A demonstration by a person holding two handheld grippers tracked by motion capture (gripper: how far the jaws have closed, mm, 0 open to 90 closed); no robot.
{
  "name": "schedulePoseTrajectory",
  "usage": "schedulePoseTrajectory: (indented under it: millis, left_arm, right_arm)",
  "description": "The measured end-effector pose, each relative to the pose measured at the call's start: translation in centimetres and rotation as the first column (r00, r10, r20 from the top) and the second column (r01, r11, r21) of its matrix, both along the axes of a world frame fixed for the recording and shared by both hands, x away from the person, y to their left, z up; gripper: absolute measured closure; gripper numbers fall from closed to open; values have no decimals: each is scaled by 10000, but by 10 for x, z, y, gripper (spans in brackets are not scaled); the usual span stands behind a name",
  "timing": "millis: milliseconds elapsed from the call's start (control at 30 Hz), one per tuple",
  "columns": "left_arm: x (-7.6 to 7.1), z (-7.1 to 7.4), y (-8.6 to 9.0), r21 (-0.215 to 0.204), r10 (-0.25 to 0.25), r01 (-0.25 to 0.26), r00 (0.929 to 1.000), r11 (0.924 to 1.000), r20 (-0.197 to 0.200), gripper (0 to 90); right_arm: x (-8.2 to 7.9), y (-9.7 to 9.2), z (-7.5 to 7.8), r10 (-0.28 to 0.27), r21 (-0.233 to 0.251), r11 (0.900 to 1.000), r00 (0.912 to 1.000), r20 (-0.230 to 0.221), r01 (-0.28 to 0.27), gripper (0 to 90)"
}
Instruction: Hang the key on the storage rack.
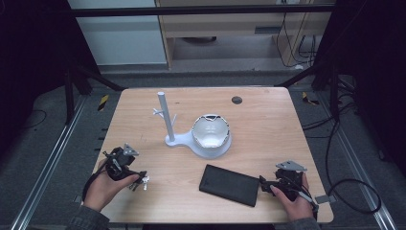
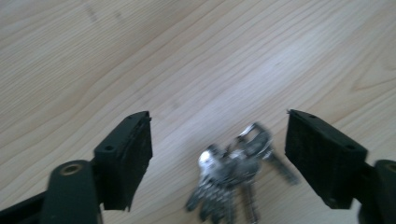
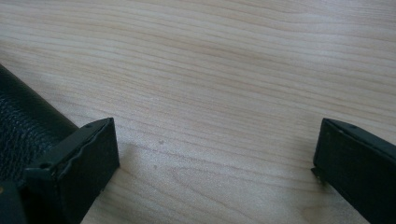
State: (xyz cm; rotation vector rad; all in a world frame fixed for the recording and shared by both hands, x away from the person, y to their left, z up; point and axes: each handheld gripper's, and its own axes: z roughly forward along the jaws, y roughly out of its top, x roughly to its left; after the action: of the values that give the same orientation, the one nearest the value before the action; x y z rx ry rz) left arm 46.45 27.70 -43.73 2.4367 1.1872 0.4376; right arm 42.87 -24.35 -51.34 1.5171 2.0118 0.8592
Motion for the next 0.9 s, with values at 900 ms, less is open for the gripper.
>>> schedulePoseTrajectory:
  millis: [900]
  left_arm:
    - [-4,-33,13,-102,-761,754,9871,9971,-1407,495]
  right_arm:
    - [0,0,0,-4,-35,10000,10000,26,4,4]
